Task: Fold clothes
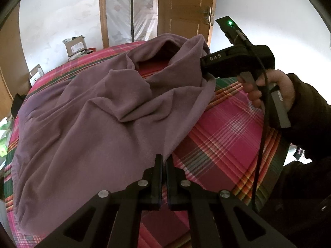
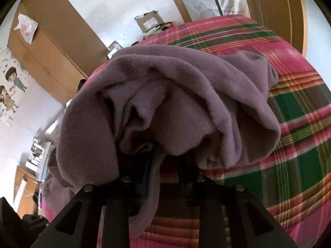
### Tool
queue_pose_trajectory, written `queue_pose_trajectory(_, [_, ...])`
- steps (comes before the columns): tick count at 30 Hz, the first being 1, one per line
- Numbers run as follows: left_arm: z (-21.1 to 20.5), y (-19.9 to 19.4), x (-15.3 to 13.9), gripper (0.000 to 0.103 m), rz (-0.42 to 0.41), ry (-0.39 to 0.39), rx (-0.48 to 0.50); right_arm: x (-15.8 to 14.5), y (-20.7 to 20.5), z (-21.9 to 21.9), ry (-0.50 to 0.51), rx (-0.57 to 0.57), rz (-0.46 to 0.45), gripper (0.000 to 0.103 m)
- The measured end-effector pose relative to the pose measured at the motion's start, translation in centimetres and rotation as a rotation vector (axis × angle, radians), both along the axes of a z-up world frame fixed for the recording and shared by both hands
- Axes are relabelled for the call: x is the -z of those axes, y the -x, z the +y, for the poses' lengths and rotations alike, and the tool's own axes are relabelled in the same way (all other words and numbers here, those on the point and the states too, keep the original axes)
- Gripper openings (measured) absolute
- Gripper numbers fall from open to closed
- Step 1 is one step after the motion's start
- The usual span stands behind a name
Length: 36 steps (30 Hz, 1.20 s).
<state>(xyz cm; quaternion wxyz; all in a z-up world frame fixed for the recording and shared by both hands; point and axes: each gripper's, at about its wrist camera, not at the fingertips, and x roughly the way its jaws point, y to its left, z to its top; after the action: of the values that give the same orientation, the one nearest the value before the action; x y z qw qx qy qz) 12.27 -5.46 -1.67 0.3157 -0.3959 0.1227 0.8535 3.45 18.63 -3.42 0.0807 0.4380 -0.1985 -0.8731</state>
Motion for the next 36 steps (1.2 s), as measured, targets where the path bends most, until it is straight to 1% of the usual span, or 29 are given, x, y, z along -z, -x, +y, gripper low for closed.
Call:
queue_pose_trajectory(1, [0.1,0.0,0.0,0.003,-0.001,-0.001,-0.002,0.1,0.0,-0.1,0.000,-0.011,0.001,0.007])
queue_pose_trajectory(2, [0.1,-0.1,0.0,0.003,0.000,-0.002,-0.003,0.1,-0.1,-0.1,0.006,-0.016,0.006,0.005])
queue_pose_trajectory(4, [0.1,-0.3,-0.1,0.003,0.003,-0.004,-0.007,0.0,-0.5,0.0,0.018,-0.015,0.025,0.004])
queue_pose_trajectory(11, [-0.2,-0.7,-0.2,0.003,0.010,-0.008,-0.015,-0.9,-3.3,1.3,0.036,0.027,0.069,0.003])
queue_pose_trajectory(16, [-0.1,-1.4,-0.5,0.003,0.016,-0.012,-0.003,-1.6,-6.0,2.1,0.041,0.066,0.076,0.003])
queue_pose_trajectory(20, [0.0,-1.9,-0.7,0.003,0.023,-0.013,0.012,-3.0,-7.8,2.3,0.016,0.095,0.086,0.003])
queue_pose_trajectory(22, [0.2,-2.2,-0.8,0.003,0.028,-0.016,0.019,-3.5,-8.9,2.5,0.008,0.113,0.077,0.003])
queue_pose_trajectory(27, [0.2,-3.0,-0.8,0.003,0.036,-0.010,0.034,-4.6,-11.3,2.1,-0.022,0.136,0.108,0.003])
queue_pose_trajectory(33, [0.2,-4.1,-0.8,0.003,0.040,-0.005,0.055,-4.6,-13.1,2.1,-0.073,0.175,0.088,0.003])
queue_pose_trajectory(36, [0.4,-4.6,-0.7,0.003,0.047,0.011,0.066,-4.4,-13.9,2.2,-0.099,0.195,0.074,0.003])
